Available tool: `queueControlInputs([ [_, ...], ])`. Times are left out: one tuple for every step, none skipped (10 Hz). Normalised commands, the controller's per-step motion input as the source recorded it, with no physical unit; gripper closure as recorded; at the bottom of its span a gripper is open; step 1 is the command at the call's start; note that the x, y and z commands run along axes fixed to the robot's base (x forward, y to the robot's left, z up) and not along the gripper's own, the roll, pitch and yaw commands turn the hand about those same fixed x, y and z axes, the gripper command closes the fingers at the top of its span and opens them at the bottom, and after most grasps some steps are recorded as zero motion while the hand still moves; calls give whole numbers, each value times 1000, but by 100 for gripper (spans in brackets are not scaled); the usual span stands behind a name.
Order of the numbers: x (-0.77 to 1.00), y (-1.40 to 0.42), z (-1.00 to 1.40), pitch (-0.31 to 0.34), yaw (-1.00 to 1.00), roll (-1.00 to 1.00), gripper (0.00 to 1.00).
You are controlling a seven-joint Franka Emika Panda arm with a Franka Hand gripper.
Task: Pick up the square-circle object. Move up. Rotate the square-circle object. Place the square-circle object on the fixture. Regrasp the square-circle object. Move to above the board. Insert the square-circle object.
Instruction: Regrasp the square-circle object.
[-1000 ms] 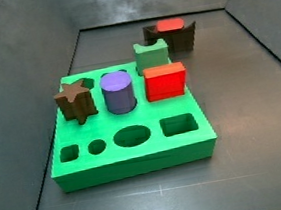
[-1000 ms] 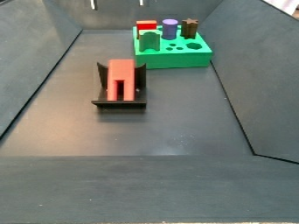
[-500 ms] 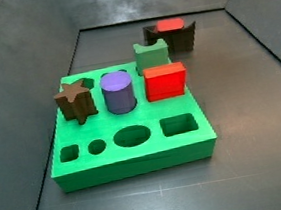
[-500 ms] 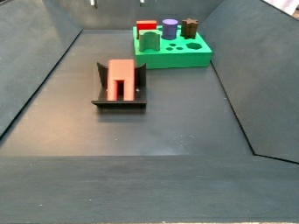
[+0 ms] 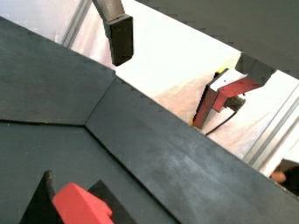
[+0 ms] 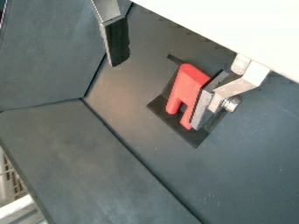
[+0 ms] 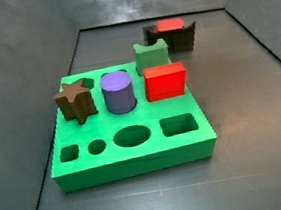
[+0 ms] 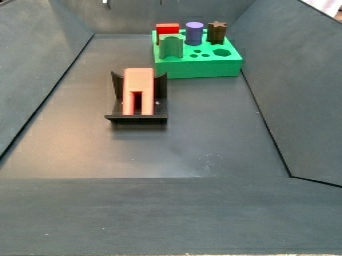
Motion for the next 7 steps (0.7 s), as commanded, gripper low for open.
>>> queueControlInputs([
  [94, -32, -7, 77, 217, 235, 0],
  [85, -38, -13, 19, 205, 166, 0],
  [37, 72, -1000, -83, 250, 163, 0],
  [41, 72, -1000, -98, 211, 159, 0],
  [51, 66, -1000, -129, 159, 145, 0],
  [61, 59, -1000, -149, 95, 109, 0],
  [65, 59, -1000, -152, 68, 94, 0],
])
